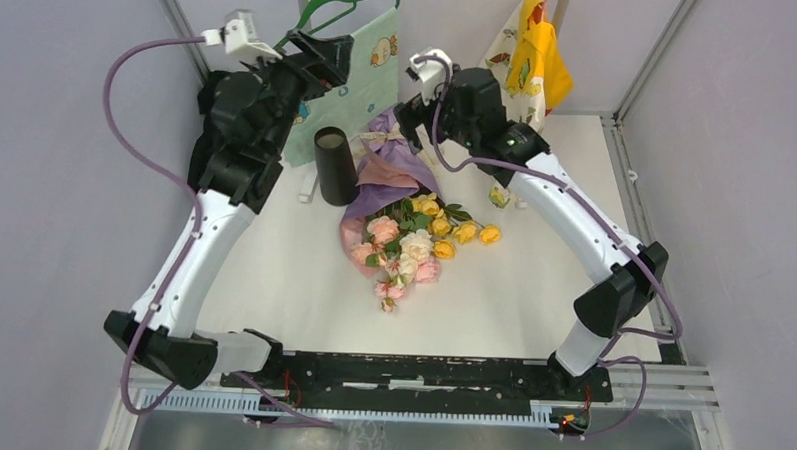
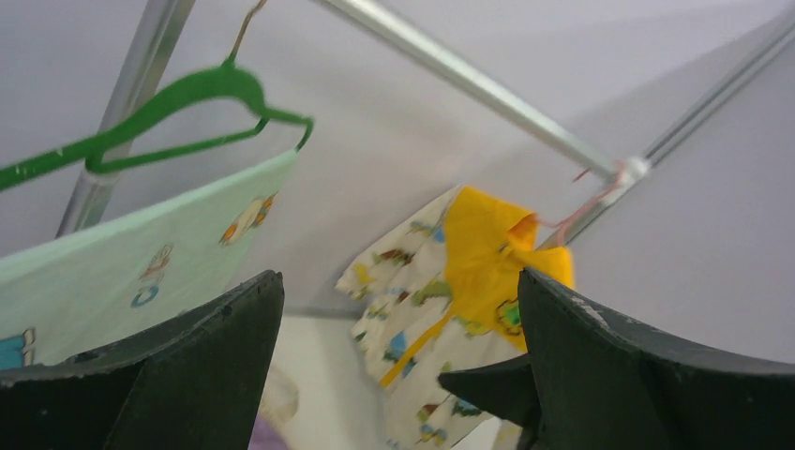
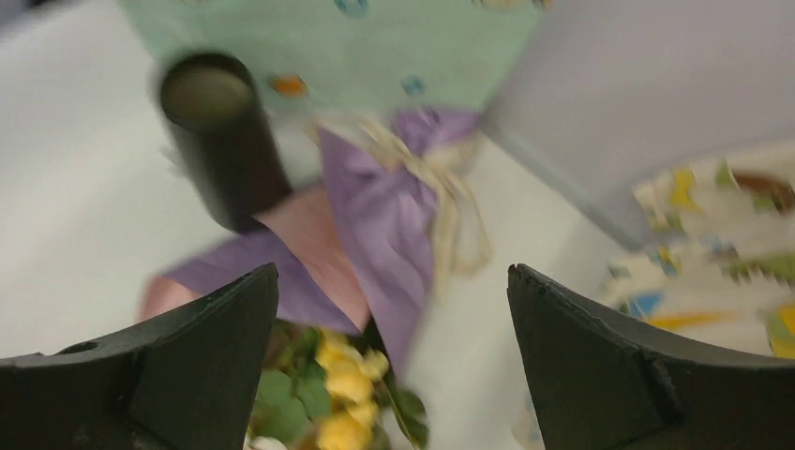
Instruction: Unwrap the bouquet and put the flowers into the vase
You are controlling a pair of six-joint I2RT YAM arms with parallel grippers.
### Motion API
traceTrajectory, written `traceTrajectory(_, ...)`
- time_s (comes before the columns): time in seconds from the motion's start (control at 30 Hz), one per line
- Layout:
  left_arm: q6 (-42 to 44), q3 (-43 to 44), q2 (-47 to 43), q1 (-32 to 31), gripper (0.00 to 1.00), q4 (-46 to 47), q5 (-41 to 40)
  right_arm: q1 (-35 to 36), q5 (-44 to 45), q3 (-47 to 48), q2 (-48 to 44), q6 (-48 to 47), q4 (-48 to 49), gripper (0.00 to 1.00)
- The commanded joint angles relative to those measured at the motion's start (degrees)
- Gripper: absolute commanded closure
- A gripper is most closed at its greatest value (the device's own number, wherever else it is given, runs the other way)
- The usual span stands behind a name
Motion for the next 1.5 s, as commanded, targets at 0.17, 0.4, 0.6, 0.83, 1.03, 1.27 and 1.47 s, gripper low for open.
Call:
traceTrajectory(0.17, 3.94, 2.81, 10.23, -0.85, 0.28, -15.97, -10.38, -0.69, 26.14, -4.07, 6.75, -5.31, -4.53, 0.02)
traceTrajectory(0.4, 0.71, -6.65, 8.31, -1.45, 0.24, -12.50, -22.99, -2.91, 13.19, -0.08, 18.94, 0.87, 0.34, 0.02)
traceTrajectory(0.6, 2.49, -7.65, 9.59, -1.62, 0.22, -13.20, -27.27, -3.77, 6.22, 10.07, 32.21, 6.61, 1.26, 0.02)
traceTrajectory(0.83, 3.12, -6.50, 11.62, -1.69, 0.20, -15.64, -30.17, -5.31, 3.72, 11.93, 39.56, 10.41, 4.08, 0.05)
traceTrajectory(1.03, 3.23, -6.66, 12.35, -1.71, 0.20, -15.59, -30.39, -6.30, 0.99, 8.94, 42.18, 12.67, 5.33, 0.14)
traceTrajectory(1.27, 3.13, -6.78, 13.24, -1.70, 0.19, -15.60, -29.89, -6.76, 2.05, 3.27, 42.17, 12.58, 5.83, 0.31)
traceTrajectory(1.47, 3.22, -7.37, 13.55, -1.73, 0.19, -15.57, -29.80, -7.25, 4.54, -1.91, 40.43, 12.35, 4.82, 0.67)
